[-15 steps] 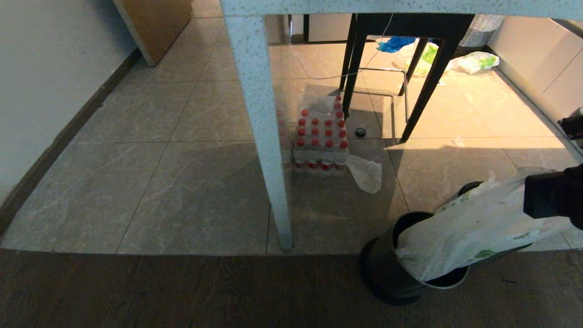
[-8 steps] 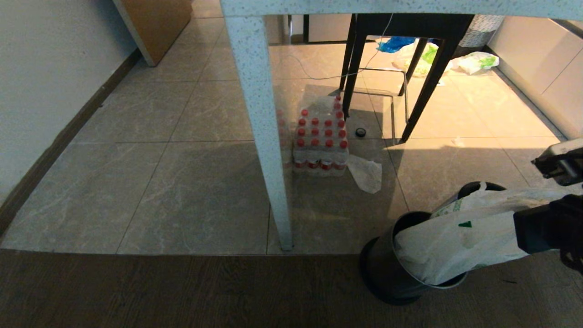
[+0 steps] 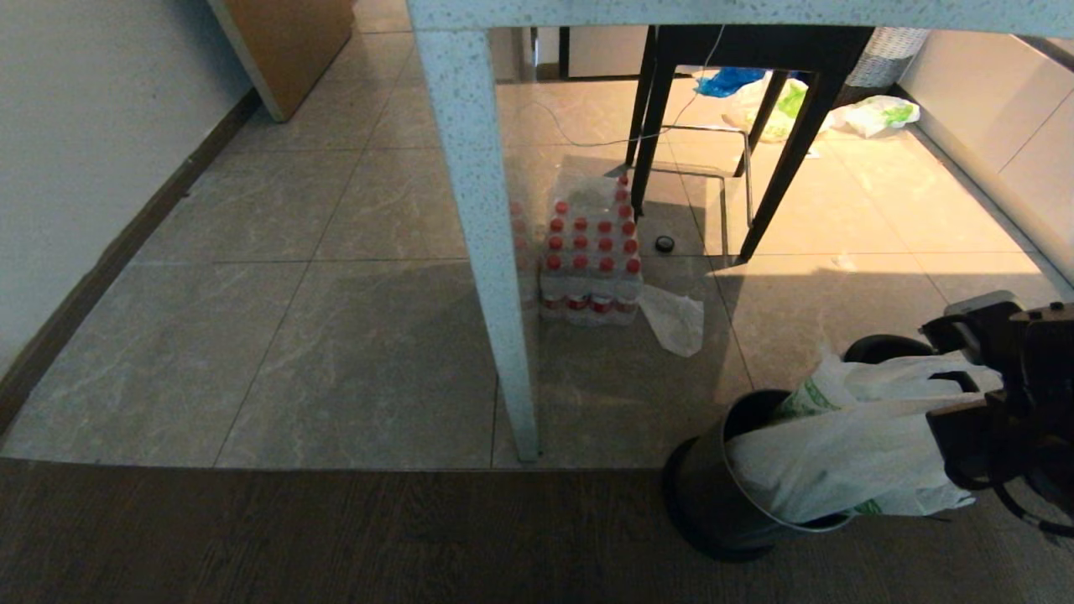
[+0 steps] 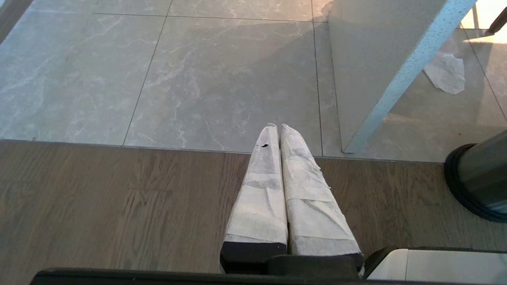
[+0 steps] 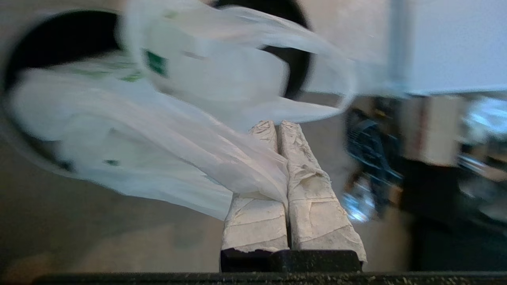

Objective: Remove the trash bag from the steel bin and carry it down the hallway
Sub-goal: Pick up the trash bag

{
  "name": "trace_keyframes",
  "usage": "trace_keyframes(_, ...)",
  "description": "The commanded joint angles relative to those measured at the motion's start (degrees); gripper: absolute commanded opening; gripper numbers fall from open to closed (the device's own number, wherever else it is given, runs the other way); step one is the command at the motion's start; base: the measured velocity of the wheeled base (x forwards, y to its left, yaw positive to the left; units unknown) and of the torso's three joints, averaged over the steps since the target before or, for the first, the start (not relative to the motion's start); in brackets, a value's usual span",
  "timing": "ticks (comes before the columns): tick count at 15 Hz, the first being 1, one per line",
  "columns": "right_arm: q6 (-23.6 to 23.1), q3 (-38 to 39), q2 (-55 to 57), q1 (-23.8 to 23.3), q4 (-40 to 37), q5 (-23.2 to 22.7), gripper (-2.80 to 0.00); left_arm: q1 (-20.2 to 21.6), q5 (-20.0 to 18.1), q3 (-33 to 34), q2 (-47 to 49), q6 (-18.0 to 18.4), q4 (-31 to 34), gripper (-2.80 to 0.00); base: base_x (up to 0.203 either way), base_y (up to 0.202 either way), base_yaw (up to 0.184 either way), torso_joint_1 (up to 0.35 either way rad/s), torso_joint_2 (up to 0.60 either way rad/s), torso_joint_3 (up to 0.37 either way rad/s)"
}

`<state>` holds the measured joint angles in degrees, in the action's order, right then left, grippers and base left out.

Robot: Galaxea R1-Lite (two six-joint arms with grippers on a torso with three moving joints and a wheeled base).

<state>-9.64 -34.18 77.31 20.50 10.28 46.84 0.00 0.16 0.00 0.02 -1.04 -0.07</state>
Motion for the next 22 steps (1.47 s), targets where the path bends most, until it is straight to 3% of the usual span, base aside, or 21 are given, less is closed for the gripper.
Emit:
trace_keyframes(1, -0.01, -1.03, 2.65, -0.49, -0.97, 2.36, -2.80, 0.00, 0.02, 0.00, -0.11, -0.02, -0.01, -2.80, 0.000, 0.000, 0.000, 0.000, 0.00, 0.000)
trace_keyframes(3, 0.29, -1.74, 5.32, -2.20, -4.43, 6.45, -2.80, 0.00, 0.02, 0.00, -0.07, -0.02, 0.03, -2.80, 0.000, 0.000, 0.000, 0.000, 0.00, 0.000)
trace_keyframes(8, 0.45, -4.29, 13.83, -3.40, -8.26, 6.89, -2.80, 0.00, 0.02, 0.00, -0.11, -0.02, -0.01, -2.80, 0.000, 0.000, 0.000, 0.000, 0.00, 0.000)
trace_keyframes(12, 0.60, -10.68, 18.67, -3.63, -10.91, 7.20, -2.80, 0.00, 0.02, 0.00, -0.04, -0.02, -0.01, -2.80, 0.000, 0.000, 0.000, 0.000, 0.00, 0.000)
trace_keyframes(15, 1.01, -11.30, 22.10, -6.83, -10.39, 8.85, -2.80, 0.00, 0.02, 0.00, -0.11, -0.02, -0.01, -2.80, 0.000, 0.000, 0.000, 0.000, 0.00, 0.000)
trace_keyframes(20, 3.30, -14.86, 25.73, -7.49, -10.71, 8.47, -2.80, 0.00, 0.02, 0.00, -0.03, -0.02, -0.01, -2.80, 0.000, 0.000, 0.000, 0.000, 0.00, 0.000)
trace_keyframes(22, 2.60, -14.31, 26.65, -7.46, -11.05, 5.38, -2.80, 0.00, 0.02, 0.00, -0.11, -0.02, -0.01, -2.80, 0.000, 0.000, 0.000, 0.000, 0.00, 0.000)
